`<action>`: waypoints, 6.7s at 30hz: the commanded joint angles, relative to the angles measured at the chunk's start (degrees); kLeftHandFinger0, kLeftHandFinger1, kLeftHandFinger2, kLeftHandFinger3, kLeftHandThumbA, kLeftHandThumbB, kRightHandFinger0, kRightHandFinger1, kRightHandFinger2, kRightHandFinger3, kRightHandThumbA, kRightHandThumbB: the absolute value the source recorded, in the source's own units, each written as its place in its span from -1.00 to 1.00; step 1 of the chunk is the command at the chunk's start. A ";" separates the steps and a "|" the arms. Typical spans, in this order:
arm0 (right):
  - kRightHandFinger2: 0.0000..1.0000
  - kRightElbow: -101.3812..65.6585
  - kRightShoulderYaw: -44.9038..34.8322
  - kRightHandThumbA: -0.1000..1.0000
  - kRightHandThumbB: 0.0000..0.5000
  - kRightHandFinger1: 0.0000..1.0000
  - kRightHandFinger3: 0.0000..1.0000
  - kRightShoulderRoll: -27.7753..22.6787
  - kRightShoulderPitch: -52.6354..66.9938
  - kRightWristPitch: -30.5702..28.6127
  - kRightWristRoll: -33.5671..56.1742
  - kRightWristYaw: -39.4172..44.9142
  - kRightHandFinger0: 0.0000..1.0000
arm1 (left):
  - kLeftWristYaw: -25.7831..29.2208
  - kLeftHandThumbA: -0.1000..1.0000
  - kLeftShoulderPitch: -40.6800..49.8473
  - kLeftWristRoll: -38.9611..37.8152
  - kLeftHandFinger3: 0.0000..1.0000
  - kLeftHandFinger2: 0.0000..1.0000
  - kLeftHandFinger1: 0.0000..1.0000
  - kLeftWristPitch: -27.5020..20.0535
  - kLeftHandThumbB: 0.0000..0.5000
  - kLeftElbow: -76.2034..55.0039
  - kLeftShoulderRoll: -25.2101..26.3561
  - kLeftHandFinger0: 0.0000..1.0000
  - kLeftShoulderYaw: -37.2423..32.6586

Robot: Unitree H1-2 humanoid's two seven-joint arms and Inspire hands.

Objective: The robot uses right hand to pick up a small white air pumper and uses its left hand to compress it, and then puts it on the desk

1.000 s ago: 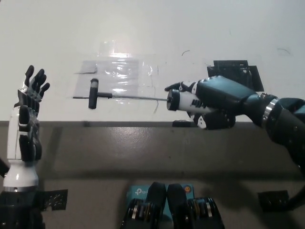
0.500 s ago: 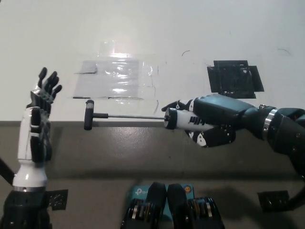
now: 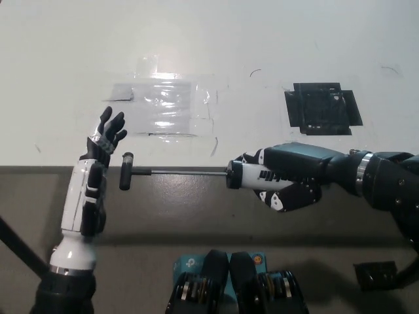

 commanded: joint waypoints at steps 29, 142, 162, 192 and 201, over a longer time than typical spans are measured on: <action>0.54 1.36 0.85 -1.00 -0.37 0.13 0.67 -0.25 -4.29 -1.31 5.43 2.80 -0.59 | 1.29 1.00 -2.50 6.48 1.00 1.00 1.00 -2.80 0.34 2.22 -0.09 1.00 -1.83; 0.88 63.96 3.10 -1.00 -0.44 0.34 1.00 5.13 -29.17 -19.16 -9.56 -25.48 -0.67 | 0.55 1.00 5.58 6.51 1.00 1.00 1.00 -4.06 0.09 4.99 1.38 1.00 3.52; 1.00 85.11 4.18 -0.25 0.36 1.00 1.00 6.93 -31.72 -26.20 -9.74 -31.06 1.00 | 0.18 1.00 6.71 5.56 1.00 1.00 1.00 -4.59 0.11 6.25 2.55 1.00 3.28; 1.00 8.34 -28.40 1.00 0.59 1.00 1.00 0.15 -19.93 -12.28 17.51 -25.53 1.00 | -0.84 1.00 2.27 4.68 1.00 1.00 1.00 -4.06 0.21 7.86 2.85 1.00 2.38; 1.00 -24.99 -30.99 1.00 0.41 1.00 1.00 8.05 10.71 -19.60 20.60 -35.50 1.00 | -2.83 1.00 -3.47 3.01 1.00 1.00 1.00 -4.02 0.28 11.56 3.04 1.00 1.25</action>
